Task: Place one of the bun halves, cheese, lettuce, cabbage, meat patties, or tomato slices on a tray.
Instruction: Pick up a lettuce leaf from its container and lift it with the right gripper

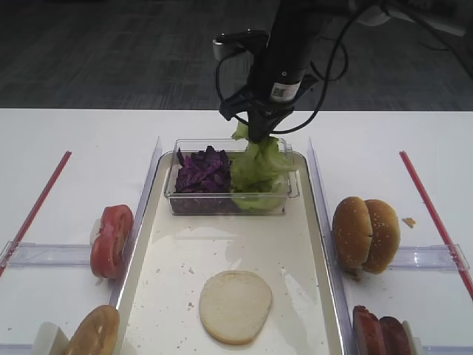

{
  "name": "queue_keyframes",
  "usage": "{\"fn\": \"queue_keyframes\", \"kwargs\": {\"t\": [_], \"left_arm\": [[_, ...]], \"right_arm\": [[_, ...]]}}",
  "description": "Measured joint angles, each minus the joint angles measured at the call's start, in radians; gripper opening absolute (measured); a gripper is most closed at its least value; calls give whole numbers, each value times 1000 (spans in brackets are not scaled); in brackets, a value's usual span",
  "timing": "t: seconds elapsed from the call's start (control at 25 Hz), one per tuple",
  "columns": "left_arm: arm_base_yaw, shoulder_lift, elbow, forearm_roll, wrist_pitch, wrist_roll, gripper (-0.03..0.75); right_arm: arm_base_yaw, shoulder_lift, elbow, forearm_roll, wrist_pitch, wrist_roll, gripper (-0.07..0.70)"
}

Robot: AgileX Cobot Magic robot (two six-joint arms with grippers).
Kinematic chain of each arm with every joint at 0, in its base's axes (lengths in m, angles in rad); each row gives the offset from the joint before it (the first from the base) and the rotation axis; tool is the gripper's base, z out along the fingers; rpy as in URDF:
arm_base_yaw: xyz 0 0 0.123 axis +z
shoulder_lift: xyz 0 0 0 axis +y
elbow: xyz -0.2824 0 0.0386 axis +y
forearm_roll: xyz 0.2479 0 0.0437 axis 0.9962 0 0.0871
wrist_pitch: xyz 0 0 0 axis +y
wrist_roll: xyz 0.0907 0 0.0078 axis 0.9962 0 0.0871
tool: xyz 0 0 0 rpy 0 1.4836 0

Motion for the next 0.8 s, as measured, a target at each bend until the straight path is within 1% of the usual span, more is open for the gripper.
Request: {"fn": "queue_keyframes", "kwargs": {"t": [0.44, 0.8], "left_arm": [[0, 0, 0, 0, 0, 0, 554], [0, 0, 0, 0, 0, 0, 554]], "right_arm": [[0, -53, 0, 11, 9, 0, 68], [0, -55, -1, 13, 9, 4, 68]]}}
